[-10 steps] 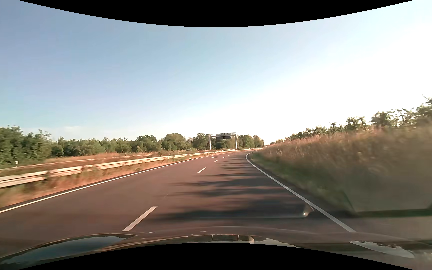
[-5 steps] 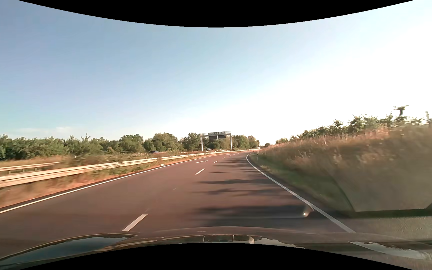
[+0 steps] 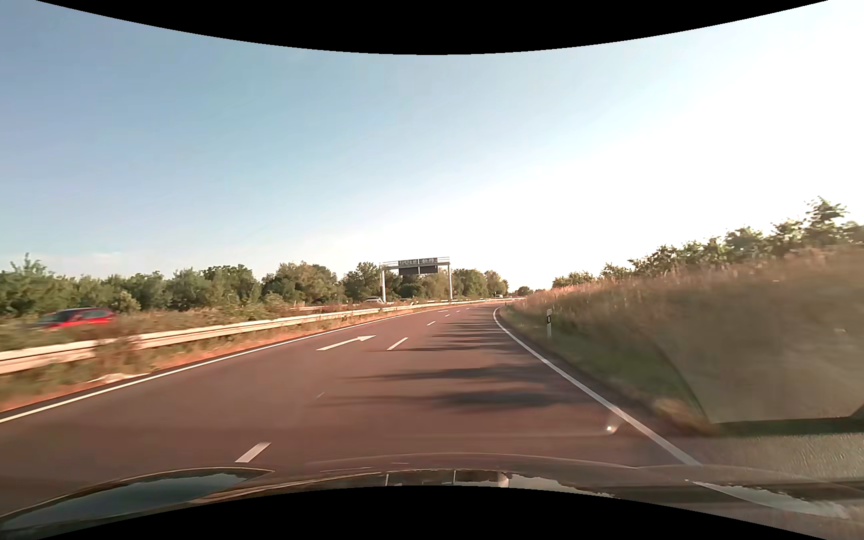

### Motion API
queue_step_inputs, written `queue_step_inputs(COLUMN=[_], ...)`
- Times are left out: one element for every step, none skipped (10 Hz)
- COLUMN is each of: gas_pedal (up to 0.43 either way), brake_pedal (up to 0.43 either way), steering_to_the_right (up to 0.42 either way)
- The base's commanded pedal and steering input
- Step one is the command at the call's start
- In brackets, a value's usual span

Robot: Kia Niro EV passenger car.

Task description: Follow the waypoints while adhering to traffic rules and regulations

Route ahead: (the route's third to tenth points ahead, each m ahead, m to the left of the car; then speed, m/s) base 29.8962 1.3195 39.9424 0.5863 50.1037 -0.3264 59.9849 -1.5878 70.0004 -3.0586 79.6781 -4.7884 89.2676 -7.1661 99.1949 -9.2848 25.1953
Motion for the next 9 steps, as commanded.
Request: queue_step_inputs(gas_pedal=[0.228,0.228,0.228,0.228,0.228,0.228,0.228,0.228,0.228], brake_pedal=[0.0,0.0,0.0,0.0,0.0,0.0,0.0,0.0,0.0], steering_to_the_right=[0.015,0.015,0.015,0.015,0.015,0.015,0.015,0.015,0.015])
